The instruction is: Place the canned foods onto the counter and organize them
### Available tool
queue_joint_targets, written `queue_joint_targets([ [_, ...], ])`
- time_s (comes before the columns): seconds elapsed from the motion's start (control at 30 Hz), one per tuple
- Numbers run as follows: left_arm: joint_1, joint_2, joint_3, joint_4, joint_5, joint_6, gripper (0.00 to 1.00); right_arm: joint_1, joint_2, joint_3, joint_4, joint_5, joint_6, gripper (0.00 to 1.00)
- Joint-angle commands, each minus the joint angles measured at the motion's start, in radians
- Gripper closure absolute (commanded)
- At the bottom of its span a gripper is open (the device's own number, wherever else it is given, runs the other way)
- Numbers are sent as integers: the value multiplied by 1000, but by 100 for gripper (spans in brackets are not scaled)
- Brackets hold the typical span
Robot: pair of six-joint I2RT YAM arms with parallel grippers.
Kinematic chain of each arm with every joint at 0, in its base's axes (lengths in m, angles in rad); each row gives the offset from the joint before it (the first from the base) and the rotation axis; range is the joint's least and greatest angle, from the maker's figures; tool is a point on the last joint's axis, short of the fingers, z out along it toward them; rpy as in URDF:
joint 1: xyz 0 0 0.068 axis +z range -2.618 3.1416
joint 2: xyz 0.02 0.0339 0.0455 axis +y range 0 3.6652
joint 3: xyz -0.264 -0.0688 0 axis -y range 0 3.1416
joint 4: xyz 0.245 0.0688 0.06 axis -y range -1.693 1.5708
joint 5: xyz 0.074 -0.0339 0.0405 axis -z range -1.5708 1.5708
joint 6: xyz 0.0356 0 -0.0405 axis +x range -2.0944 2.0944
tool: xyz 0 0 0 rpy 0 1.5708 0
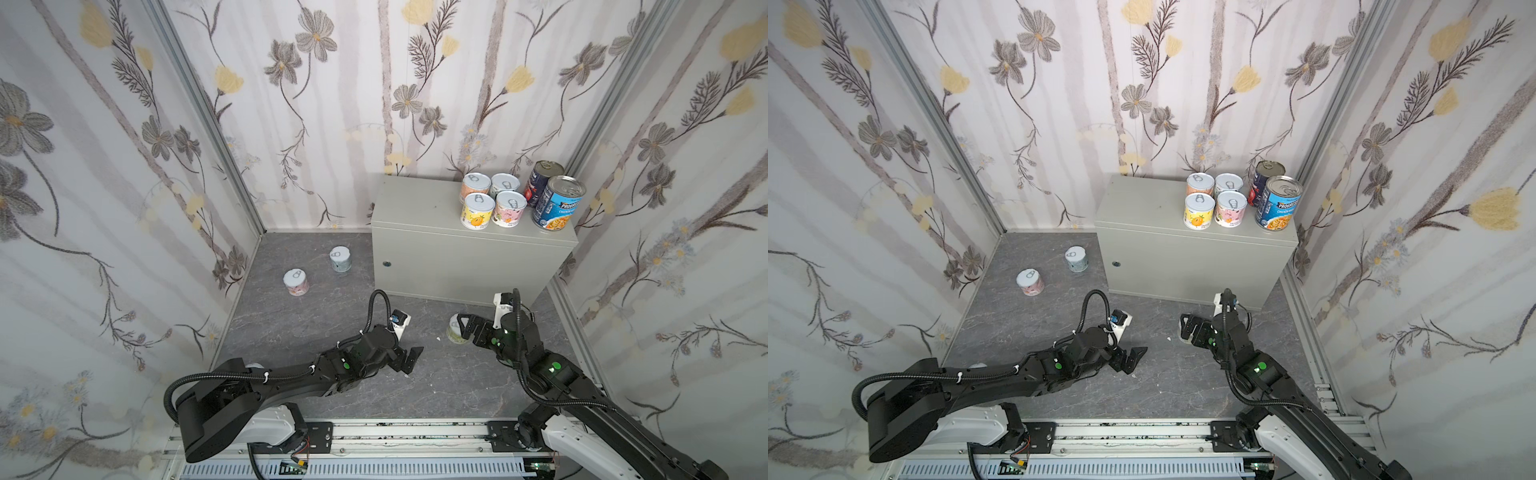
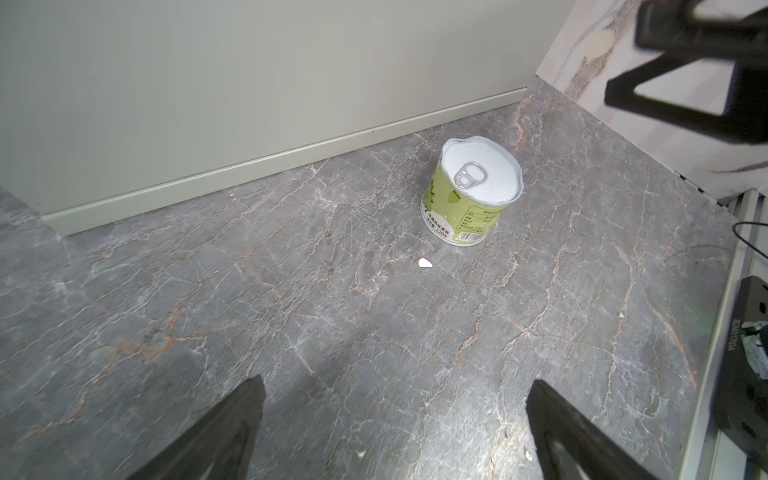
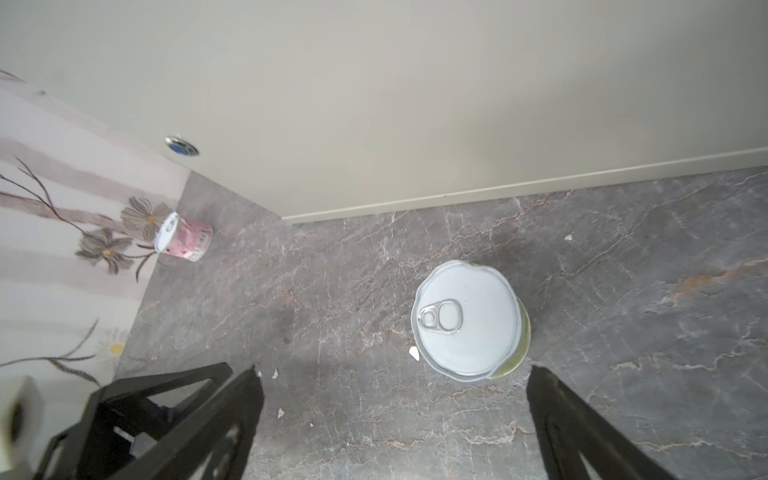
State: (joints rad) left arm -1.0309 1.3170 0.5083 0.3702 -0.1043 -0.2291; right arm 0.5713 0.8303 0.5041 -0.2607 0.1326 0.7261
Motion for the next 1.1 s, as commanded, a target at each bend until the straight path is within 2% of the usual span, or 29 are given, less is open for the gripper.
queue_joint_targets([
  [0.0,-27,57,0,191,-5,80,0,-45,-83,-3,-19,-40,-36,0],
  [0.2,-55,224,37,322,-20,129,0,-109,-197,12,-41,-96,-88,0],
  [0.5,-66,490,98,622,-48,156,0,-117,-271,58,-41,-125,-151,0],
  [0.8,-64,707,223,751,-86,234,0,-119,-277,80,-45,-142,-198,0],
  [1.07,-46,838,337,795,-38,220,0,-120,-306,89,-63,-141,-243,0],
])
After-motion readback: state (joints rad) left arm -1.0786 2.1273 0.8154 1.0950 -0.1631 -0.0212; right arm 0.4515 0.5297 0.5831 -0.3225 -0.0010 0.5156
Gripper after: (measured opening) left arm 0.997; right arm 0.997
